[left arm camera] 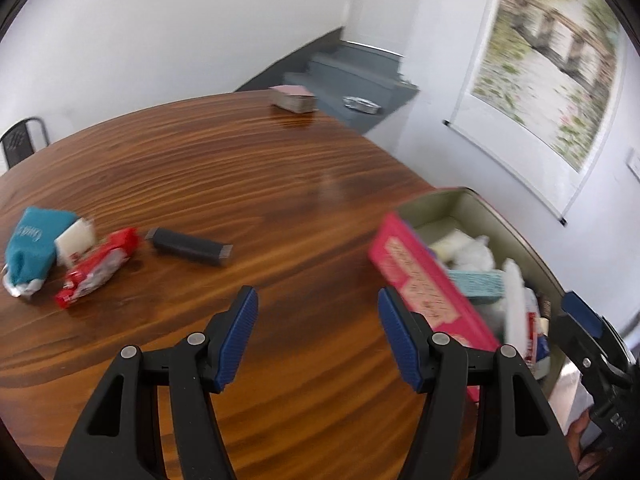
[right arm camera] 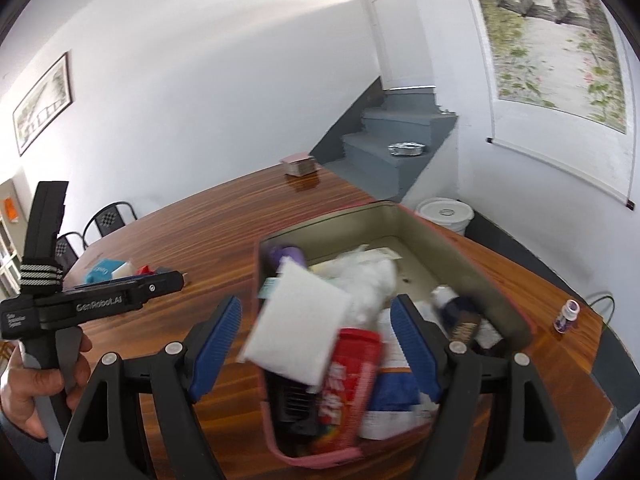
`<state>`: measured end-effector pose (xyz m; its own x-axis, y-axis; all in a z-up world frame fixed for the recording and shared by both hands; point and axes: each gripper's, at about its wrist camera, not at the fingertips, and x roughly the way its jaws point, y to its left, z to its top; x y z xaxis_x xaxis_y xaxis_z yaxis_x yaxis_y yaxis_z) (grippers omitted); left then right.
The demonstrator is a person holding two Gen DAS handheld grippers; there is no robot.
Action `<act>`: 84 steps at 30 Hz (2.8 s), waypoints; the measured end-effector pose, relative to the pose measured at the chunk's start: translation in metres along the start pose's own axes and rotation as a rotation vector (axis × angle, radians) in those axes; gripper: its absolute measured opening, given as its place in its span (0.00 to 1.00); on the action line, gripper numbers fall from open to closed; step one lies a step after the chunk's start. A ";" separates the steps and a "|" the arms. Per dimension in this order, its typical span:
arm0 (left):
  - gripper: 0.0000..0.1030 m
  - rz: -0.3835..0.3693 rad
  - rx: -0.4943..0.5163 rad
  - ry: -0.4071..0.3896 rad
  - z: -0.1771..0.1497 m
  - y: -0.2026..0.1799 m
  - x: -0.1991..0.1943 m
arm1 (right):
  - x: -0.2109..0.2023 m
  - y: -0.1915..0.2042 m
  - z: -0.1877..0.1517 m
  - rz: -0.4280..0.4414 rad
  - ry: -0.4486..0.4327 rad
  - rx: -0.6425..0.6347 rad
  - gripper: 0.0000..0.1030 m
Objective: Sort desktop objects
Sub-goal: 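Move both open tools back toward the teal pouch and black tube, then grasp teal Curel pouch with left tool while right tool grasps black tube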
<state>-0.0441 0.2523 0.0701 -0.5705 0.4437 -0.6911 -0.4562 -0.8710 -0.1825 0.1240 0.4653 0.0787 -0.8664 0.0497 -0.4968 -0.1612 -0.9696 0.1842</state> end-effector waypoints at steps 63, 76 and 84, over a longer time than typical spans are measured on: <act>0.29 0.230 -0.314 -0.070 0.022 0.288 -0.001 | 0.229 0.198 0.024 0.171 0.300 -0.287 0.82; 0.29 0.212 -0.260 -0.140 0.037 0.258 -0.029 | 0.243 0.216 0.010 0.177 0.371 -0.452 0.38; 0.29 0.208 -0.245 -0.168 0.040 0.247 -0.044 | 0.235 0.214 0.003 0.215 0.398 -0.434 0.20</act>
<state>-0.1586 0.0260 0.0836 -0.7477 0.2621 -0.6101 -0.1525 -0.9620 -0.2265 -0.1149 0.2706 0.0039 -0.6027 -0.1691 -0.7799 0.2762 -0.9611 -0.0050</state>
